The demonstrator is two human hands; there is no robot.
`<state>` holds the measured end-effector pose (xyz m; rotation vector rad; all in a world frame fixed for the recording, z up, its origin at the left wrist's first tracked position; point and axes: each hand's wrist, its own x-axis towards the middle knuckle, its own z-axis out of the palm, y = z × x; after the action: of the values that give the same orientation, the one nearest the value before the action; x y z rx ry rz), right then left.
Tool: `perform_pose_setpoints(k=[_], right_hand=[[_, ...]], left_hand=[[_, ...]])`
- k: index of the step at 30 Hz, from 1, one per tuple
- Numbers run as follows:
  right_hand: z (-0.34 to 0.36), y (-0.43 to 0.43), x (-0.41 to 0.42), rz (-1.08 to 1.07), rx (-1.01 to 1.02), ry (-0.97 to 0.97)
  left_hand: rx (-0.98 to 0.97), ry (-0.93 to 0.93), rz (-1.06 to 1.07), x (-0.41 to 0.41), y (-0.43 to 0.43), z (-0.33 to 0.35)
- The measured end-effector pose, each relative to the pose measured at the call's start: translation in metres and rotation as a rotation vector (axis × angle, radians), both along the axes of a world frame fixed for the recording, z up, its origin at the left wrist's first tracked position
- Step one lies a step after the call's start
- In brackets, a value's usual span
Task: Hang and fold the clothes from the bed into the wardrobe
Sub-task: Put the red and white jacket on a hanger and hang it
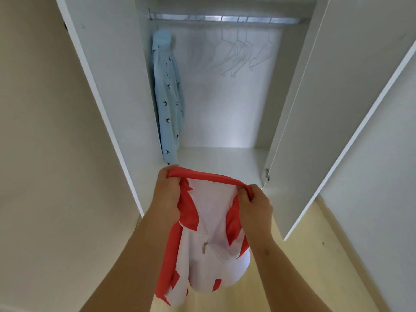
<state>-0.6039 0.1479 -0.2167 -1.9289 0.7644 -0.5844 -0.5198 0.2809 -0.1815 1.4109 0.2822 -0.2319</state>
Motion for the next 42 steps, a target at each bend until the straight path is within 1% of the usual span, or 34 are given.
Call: perform_pose_setpoints(k=[4,10,15,19,24,28,35,39,42], right_hand=[[-0.007,-0.026,0.06,0.071,0.027,-0.017],[0.0,-0.086,0.156,0.223,0.009,-0.016],[0.013,-0.138,0.225,0.343,-0.019,-0.008],[0.008,-0.149,0.27,0.441,-0.003,0.022],[-0.001,-0.154,0.328,0.512,0.007,0.062],[0.003,-0.156,0.386,0.515,0.018,0.052],[0.026,-0.155,0.507,0.41,0.067,0.024],[0.046,-0.137,0.571,0.393,0.089,-0.028],[0.054,-0.129,0.602,0.369,0.075,-0.097]], left_hand=[[0.023,-0.001,0.041,0.049,-0.019,-0.002],[0.009,-0.002,0.202,0.128,-0.068,0.008],[-0.059,0.006,0.334,0.183,-0.114,0.017],[-0.071,0.03,0.408,0.22,-0.125,0.013],[-0.123,0.056,0.44,0.272,-0.133,0.007],[-0.195,0.03,0.422,0.331,-0.136,0.009],[-0.231,-0.028,0.301,0.453,-0.138,0.038],[-0.243,-0.057,0.294,0.514,-0.123,0.053],[-0.239,-0.057,0.294,0.548,-0.118,0.054]])
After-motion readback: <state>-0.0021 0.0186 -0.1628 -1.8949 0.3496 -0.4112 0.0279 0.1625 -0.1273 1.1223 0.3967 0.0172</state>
